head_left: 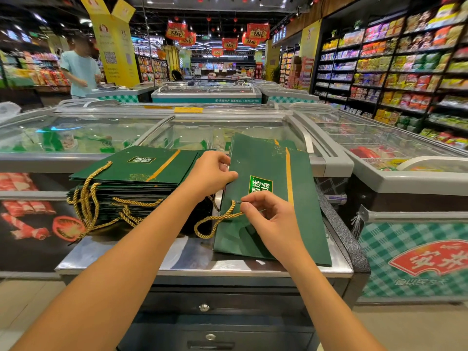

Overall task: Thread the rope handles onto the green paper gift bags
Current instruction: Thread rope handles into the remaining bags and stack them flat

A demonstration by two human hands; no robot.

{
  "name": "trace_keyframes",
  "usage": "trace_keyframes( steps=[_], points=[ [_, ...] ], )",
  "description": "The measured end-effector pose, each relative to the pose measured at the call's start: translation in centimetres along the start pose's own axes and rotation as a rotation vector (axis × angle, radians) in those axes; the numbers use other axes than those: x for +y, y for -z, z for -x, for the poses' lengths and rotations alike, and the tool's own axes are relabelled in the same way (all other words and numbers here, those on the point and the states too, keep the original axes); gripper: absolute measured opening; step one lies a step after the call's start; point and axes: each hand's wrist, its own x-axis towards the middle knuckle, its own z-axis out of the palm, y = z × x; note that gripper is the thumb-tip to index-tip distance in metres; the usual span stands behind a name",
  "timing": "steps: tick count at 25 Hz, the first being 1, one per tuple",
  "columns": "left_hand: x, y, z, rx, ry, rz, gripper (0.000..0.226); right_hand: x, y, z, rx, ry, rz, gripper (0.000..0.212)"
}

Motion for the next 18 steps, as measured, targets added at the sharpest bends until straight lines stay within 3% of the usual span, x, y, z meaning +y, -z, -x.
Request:
trace_keyframes(
  steps=[5,9,18],
  points=[
    [-0.6,0.5,3.2,-0.027,-0.048,0.096,0.034,-1.9,1.7,-0.5,-0.049,-0.056,-0.003,0.006],
    [-1.6,-0.5,7.2,-0.092,0.018,0.282,0.03,-2.3,2.3,-2.0,-0.022,-0.057,0.06,0.007],
    [-4.6,-1.8,10.2,-0.147,0.071,0.592,0.035,-0.1,0.1,-1.9,-0.036,0.09,0.302,0.009]
  ],
)
